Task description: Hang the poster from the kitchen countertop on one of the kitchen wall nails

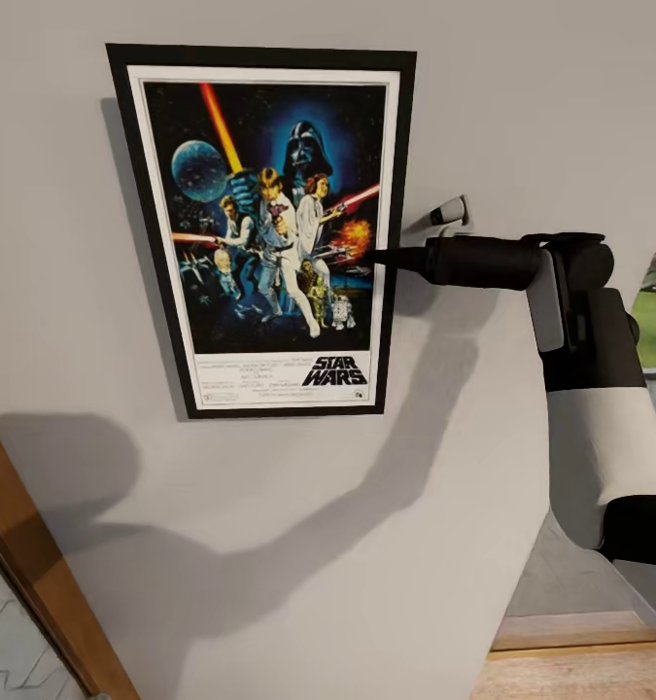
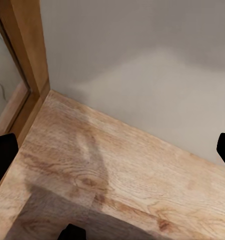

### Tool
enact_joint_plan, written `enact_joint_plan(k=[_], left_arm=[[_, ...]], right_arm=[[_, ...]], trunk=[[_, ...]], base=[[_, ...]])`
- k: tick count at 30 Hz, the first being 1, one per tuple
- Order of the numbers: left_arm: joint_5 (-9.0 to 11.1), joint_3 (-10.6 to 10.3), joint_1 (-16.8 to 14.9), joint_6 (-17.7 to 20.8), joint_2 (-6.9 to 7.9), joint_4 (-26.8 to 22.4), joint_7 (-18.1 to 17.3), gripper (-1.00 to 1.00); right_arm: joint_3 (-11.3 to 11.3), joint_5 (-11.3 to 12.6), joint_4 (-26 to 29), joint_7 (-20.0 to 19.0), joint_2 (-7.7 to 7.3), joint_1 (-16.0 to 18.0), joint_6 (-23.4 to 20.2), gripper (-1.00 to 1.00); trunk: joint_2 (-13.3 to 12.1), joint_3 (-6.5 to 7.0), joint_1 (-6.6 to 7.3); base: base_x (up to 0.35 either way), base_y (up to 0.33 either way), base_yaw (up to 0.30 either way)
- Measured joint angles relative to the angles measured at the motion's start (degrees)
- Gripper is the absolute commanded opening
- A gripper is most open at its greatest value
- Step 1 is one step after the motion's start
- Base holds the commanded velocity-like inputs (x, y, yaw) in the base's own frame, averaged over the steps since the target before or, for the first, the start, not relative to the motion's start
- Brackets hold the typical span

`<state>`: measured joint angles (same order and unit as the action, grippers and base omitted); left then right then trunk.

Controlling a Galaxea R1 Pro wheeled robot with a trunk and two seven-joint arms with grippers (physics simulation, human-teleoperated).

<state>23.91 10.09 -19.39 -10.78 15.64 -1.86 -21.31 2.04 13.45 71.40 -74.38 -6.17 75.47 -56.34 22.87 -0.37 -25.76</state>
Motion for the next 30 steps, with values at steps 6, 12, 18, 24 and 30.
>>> enact_joint_plan(k=[6,12,18,24,30], left_arm=[[0.0,0.0,0.0,0.0,0.00,0.0,0.0,1.00],[0.0,0.0,0.0,0.0,0.00,0.0,0.0,1.00],[0.0,0.0,0.0,0.0,0.00,0.0,0.0,1.00],[0.0,0.0,0.0,0.0,-0.01,0.0,0.0,1.00],[0.0,0.0,0.0,0.0,0.00,0.0,0.0,1.00]], right_arm=[[0.0,0.0,0.0,0.0,-0.02,0.0,0.0,1.00],[0.0,0.0,0.0,0.0,-0.01,0.0,0.0,1.00],[0.1,-0.2,0.0,0.0,-0.01,0.0,0.2,1.00],[0.1,-0.2,0.0,0.0,-0.03,0.0,0.2,1.00],[0.1,-0.2,0.0,-0.1,-0.03,0.0,0.2,1.00]], trunk=[[0.0,0.00,0.00],[0.0,0.00,-0.03],[0.0,0.00,-0.03],[0.0,0.00,-0.02],[0.0,0.00,0.00]], base=[[0.000,0.000,0.000],[-0.144,0.000,0.000],[-0.242,0.000,0.000],[-0.126,0.000,0.000],[-0.154,0.000,0.000]])
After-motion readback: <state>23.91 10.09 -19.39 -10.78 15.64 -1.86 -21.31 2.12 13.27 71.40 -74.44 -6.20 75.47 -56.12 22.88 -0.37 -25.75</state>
